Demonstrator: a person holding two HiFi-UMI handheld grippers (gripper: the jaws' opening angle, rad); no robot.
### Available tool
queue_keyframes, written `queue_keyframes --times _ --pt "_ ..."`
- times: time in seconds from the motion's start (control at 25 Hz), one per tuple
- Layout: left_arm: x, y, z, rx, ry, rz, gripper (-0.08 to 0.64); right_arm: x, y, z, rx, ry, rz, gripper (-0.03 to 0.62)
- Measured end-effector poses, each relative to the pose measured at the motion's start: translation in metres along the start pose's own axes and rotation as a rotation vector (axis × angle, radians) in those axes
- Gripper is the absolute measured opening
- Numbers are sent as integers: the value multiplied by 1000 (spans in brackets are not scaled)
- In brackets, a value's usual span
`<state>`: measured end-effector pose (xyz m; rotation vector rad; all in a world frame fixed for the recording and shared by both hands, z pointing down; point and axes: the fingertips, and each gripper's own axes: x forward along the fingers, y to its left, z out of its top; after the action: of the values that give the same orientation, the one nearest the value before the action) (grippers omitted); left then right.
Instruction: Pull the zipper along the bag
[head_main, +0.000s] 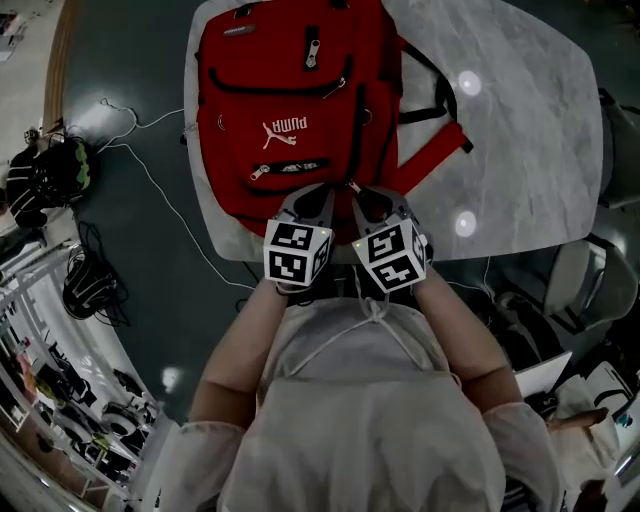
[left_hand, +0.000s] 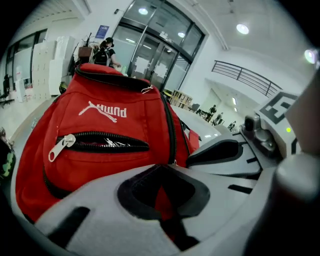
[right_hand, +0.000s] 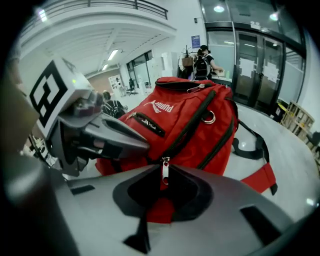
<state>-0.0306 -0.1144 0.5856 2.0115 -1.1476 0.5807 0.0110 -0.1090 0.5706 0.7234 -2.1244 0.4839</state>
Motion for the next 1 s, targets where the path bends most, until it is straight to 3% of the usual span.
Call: queue_keyframes --times 0.16,0.44,0.76,1.0 --pt "8 -1 -6 -74 44 -37 20 8 4 -5 -74 36 24 31" --pt "18 3 -12 -64 71 -43 20 21 10 -11 -194 100 67 32" --pt "23 3 -16 -14 93 -30 20 23 3 -9 -43 109 142 31" --pt "25 5 -18 7 124 -17 20 17 -5 -7 -34 125 191 28"
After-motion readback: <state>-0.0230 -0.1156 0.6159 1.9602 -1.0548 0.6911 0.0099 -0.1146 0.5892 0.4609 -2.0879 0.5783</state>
